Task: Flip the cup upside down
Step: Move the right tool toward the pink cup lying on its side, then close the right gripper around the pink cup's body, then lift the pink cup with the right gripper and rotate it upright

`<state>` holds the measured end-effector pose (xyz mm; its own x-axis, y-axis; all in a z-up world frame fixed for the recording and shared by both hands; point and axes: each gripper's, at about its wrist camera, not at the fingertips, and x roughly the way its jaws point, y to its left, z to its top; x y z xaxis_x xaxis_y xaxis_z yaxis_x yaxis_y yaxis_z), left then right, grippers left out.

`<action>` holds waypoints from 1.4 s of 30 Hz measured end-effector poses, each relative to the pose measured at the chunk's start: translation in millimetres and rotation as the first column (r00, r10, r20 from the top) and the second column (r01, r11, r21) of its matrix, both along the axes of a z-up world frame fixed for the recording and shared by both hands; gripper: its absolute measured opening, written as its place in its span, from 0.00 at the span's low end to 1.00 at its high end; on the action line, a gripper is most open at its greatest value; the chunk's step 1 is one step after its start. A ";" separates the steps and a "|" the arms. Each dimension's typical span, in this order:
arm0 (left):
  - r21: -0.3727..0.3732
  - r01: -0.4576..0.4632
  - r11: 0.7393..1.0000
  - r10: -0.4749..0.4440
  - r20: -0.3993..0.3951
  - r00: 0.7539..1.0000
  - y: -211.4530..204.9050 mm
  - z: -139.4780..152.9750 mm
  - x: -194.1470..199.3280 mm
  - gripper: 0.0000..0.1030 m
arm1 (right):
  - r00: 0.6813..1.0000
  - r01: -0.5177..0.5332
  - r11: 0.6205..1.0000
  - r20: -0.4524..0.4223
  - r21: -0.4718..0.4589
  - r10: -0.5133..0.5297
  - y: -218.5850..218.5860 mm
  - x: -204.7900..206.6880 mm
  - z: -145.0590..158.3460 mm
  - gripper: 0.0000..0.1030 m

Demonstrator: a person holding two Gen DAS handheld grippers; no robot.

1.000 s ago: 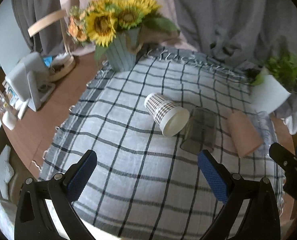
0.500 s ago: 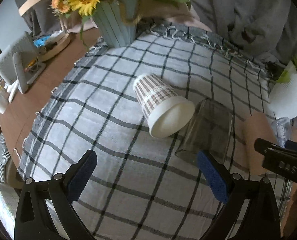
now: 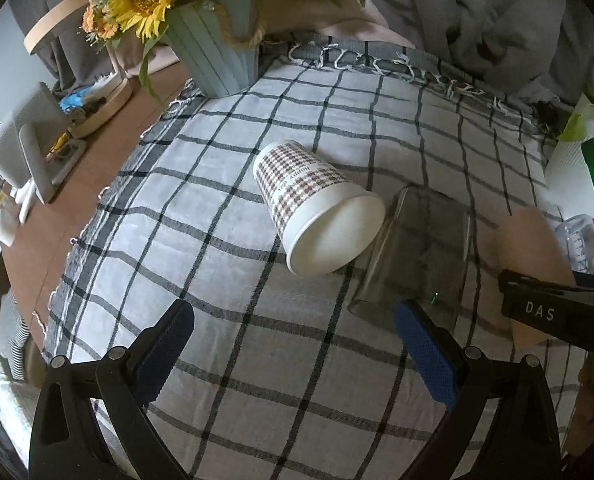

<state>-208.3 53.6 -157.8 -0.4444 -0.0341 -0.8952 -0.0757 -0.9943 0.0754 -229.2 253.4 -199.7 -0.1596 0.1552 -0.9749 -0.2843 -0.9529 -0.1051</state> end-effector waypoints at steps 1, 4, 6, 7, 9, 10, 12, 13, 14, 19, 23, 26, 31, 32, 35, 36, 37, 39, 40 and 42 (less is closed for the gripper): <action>0.002 0.001 1.000 -0.001 -0.005 1.000 -1.2 1.9 0.8 1.00 | 1.000 0.006 1.000 -0.003 -0.005 -0.006 0.4 1.2 1.3 0.73; 0.001 0.009 1.000 -0.009 -0.027 1.000 -4.9 9.9 4.8 1.00 | 0.999 0.020 1.000 -0.032 -0.005 -0.020 -1.8 9.8 13.0 0.72; 0.007 0.021 1.000 -0.021 -0.037 0.999 -9.7 16.3 9.4 1.00 | 0.997 0.033 0.999 -0.065 0.004 -0.033 -4.7 20.0 26.4 0.71; 0.009 0.024 1.000 -0.023 -0.039 0.999 -11.5 18.3 10.7 1.00 | 0.996 0.041 0.999 -0.081 0.005 -0.040 -6.1 25.3 32.4 0.70; 0.016 0.029 0.999 -0.028 -0.045 0.999 -17.1 22.9 16.1 1.00 | 0.992 0.057 0.998 -0.116 0.006 -0.056 -12.3 36.1 40.5 0.69; 0.016 0.032 0.999 -0.031 -0.047 0.998 -19.8 24.2 18.3 1.00 | 0.989 0.067 0.998 -0.133 0.005 -0.066 -14.8 43.8 45.8 0.69; 0.010 0.039 0.999 -0.038 -0.051 0.998 -25.4 26.2 24.5 1.00 | 0.984 0.080 0.997 -0.160 0.000 -0.079 -18.3 57.1 51.8 0.68; 0.005 0.042 0.999 -0.042 -0.054 0.998 -27.9 26.7 26.6 1.00 | 0.982 0.081 0.997 -0.170 -0.004 -0.080 -19.3 62.0 53.6 0.68; -0.001 0.042 0.999 -0.042 -0.055 0.998 -30.4 26.7 28.6 1.00 | 0.981 0.081 0.997 -0.175 -0.013 -0.082 -18.6 64.1 53.0 0.68; -0.011 0.035 0.999 -0.036 -0.042 0.998 -44.5 23.4 38.9 1.00 | 0.979 0.090 0.995 -0.180 -0.034 -0.095 -33.1 78.1 49.3 0.67; -0.013 0.031 0.999 -0.031 -0.049 0.998 -52.9 24.0 45.7 1.00 | 0.980 0.085 0.995 -0.175 -0.049 -0.093 -46.3 88.2 45.0 0.66; -0.011 0.027 1.000 -0.028 -0.053 0.998 -56.3 24.3 47.9 1.00 | 0.975 0.072 0.997 -0.209 -0.020 -0.074 -52.3 84.7 51.2 0.66; -0.017 0.004 1.000 -0.005 -0.063 0.998 -62.3 23.3 49.8 1.00 | 0.963 0.078 0.997 -0.260 -0.001 -0.075 -54.2 74.0 53.8 0.66; -0.020 0.006 1.000 -0.007 -0.062 0.998 -63.1 22.8 50.8 1.00 | 0.963 0.082 0.997 -0.256 -0.005 -0.081 -54.9 74.6 51.4 0.66; -0.030 0.007 1.000 -0.009 -0.057 0.998 -65.7 19.6 55.6 1.00 | 0.965 0.088 0.996 -0.247 -0.017 -0.090 -61.1 86.4 44.3 0.65; -0.029 0.009 1.000 -0.010 -0.051 0.999 -66.5 18.3 57.2 1.00 | 0.966 0.085 0.996 -0.243 -0.013 -0.086 -63.9 91.1 43.8 0.65; -0.026 0.010 1.000 -0.011 -0.046 0.999 -67.4 17.5 58.6 1.00 | 0.967 0.087 0.996 -0.239 -0.017 -0.088 -65.5 96.0 42.6 0.65; -0.019 0.012 1.000 -0.013 -0.035 0.999 -69.2 16.1 62.5 1.00 | 0.966 0.108 0.994 -0.233 -0.035 -0.113 -65.7 105.6 39.0 0.65; -0.021 0.013 1.000 -0.014 -0.035 0.999 -69.4 16.0 64.0 1.00 | 0.966 0.117 0.992 -0.227 -0.044 -0.123 -66.6 111.1 36.6 0.65; -0.029 0.017 0.999 -0.018 -0.037 0.999 -69.3 16.0 67.9 1.00 | 0.967 0.123 0.991 -0.216 -0.058 -0.132 -69.7 119.1 32.3 0.64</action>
